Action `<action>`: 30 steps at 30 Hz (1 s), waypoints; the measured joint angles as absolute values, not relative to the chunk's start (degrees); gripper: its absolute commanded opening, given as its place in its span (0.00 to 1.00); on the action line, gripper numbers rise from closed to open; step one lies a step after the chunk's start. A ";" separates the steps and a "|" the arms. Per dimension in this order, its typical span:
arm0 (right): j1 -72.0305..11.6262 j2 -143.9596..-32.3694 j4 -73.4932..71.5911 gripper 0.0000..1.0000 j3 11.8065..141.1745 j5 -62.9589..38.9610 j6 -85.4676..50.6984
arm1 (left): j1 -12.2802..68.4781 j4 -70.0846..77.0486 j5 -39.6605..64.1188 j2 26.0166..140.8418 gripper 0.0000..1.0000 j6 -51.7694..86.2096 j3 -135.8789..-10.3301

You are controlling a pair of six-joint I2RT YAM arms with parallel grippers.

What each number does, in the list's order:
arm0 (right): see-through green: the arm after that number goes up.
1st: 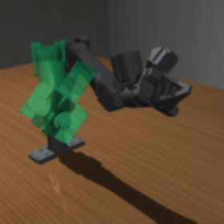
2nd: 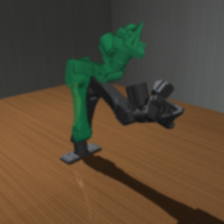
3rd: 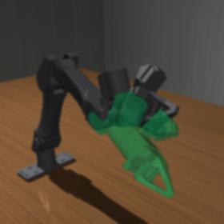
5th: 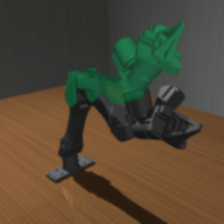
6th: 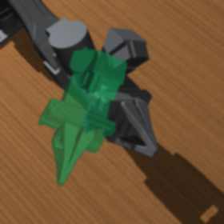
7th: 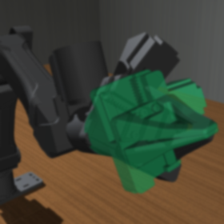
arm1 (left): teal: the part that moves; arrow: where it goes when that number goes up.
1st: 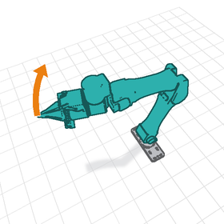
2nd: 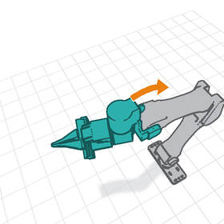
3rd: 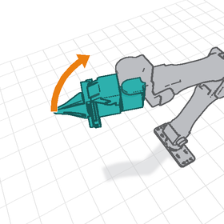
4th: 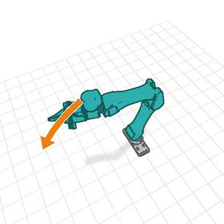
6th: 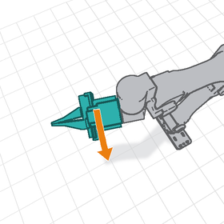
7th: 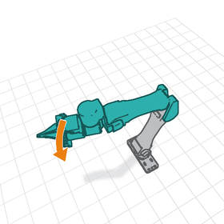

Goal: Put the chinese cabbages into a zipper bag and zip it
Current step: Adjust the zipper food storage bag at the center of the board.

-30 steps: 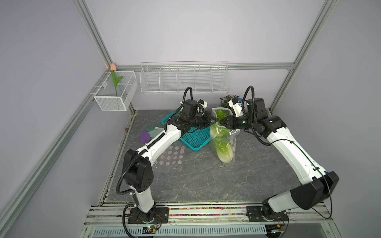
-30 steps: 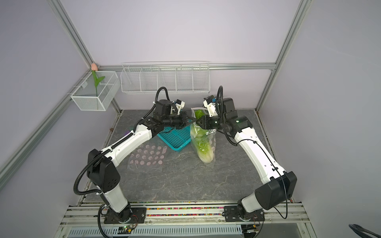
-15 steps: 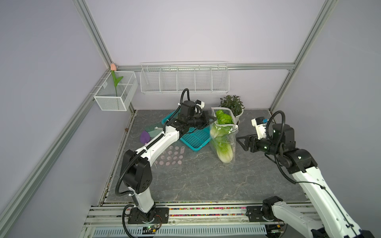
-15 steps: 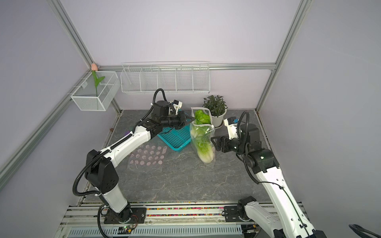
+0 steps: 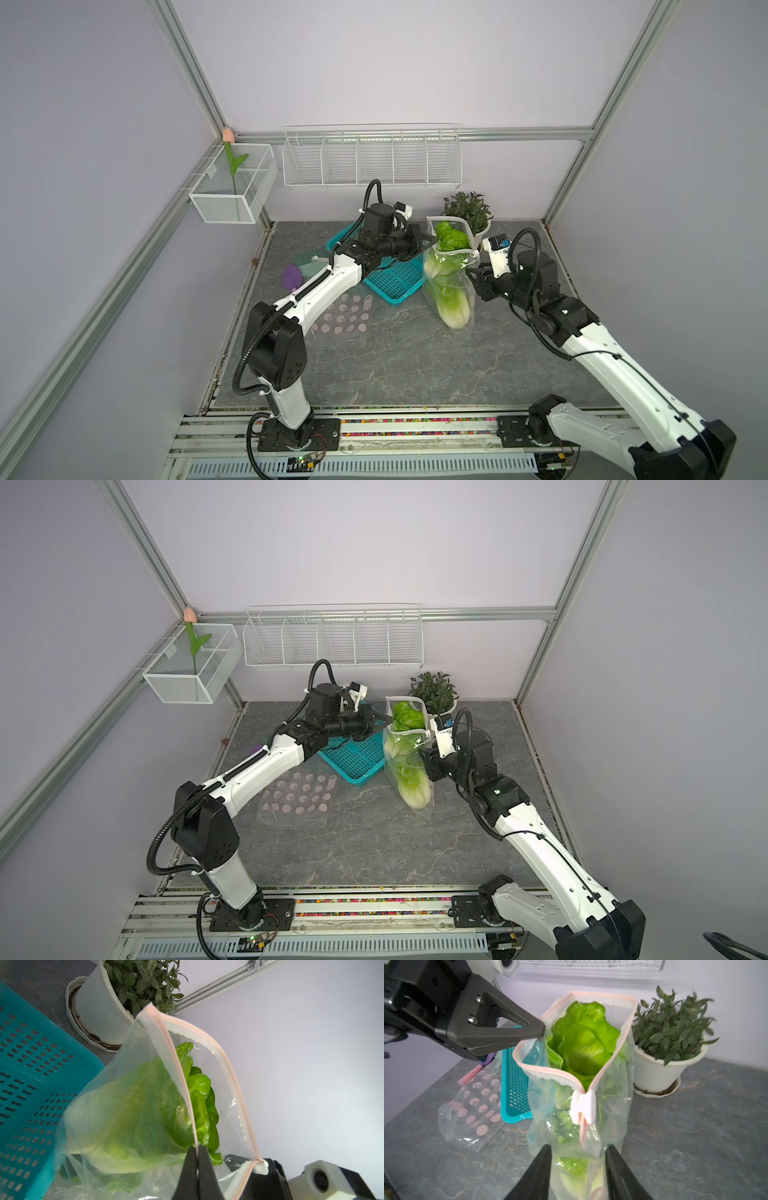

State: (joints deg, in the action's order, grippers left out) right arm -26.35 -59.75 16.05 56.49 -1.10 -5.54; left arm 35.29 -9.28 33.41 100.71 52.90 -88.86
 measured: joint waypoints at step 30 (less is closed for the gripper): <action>-23.20 -61.73 9.43 0.07 55.99 -1.61 -2.24 | 35.33 -6.98 33.41 99.39 0.00 55.09 -86.78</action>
